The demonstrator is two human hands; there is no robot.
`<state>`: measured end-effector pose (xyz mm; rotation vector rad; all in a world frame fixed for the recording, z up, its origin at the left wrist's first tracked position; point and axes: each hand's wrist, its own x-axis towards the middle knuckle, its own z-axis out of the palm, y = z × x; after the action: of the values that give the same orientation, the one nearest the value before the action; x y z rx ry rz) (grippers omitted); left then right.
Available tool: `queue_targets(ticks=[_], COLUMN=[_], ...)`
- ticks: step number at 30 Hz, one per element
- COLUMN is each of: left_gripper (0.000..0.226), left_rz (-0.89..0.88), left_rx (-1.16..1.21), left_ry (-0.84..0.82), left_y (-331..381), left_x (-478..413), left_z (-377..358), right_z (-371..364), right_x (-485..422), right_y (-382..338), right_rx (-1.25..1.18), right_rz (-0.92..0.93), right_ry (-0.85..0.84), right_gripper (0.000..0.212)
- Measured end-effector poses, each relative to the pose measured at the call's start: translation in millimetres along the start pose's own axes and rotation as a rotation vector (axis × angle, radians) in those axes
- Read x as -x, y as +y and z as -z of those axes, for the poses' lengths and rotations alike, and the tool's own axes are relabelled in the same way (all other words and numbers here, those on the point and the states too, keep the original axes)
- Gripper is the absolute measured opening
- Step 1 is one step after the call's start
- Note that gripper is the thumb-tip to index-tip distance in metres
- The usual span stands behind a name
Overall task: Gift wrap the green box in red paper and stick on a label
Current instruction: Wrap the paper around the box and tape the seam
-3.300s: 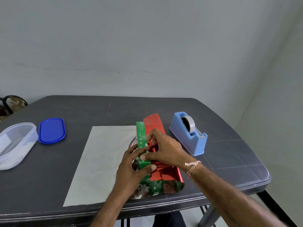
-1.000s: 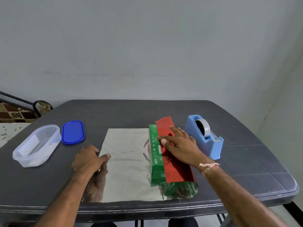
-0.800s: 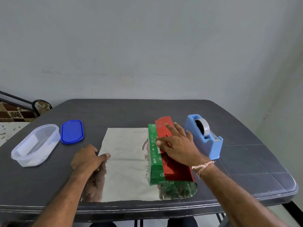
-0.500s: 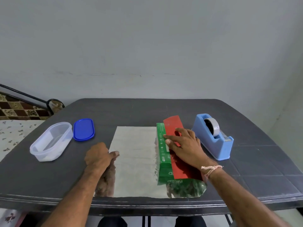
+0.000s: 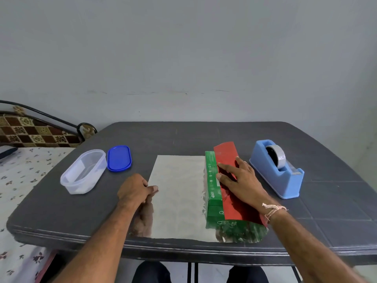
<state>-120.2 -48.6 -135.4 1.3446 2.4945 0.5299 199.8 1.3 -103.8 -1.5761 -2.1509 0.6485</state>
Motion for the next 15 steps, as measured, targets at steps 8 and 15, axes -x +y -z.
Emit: queue_targets(ticks=[8,15], left_gripper=[0.030,0.037], left_rz=[-0.027,-0.075], left_rx=[-0.050,-0.067], left_ry=[0.019,0.071], left_y=[6.6,7.6], left_x=[5.5,12.0], left_z=[-3.5,-12.9], right_z=[-1.4,1.2], right_x=[0.9,2.1], right_y=[-1.5,-3.8], right_rx=[0.008,0.011], right_rz=[-0.008,-0.003], right_ry=[-0.003,-0.013], right_gripper=[0.057,0.059])
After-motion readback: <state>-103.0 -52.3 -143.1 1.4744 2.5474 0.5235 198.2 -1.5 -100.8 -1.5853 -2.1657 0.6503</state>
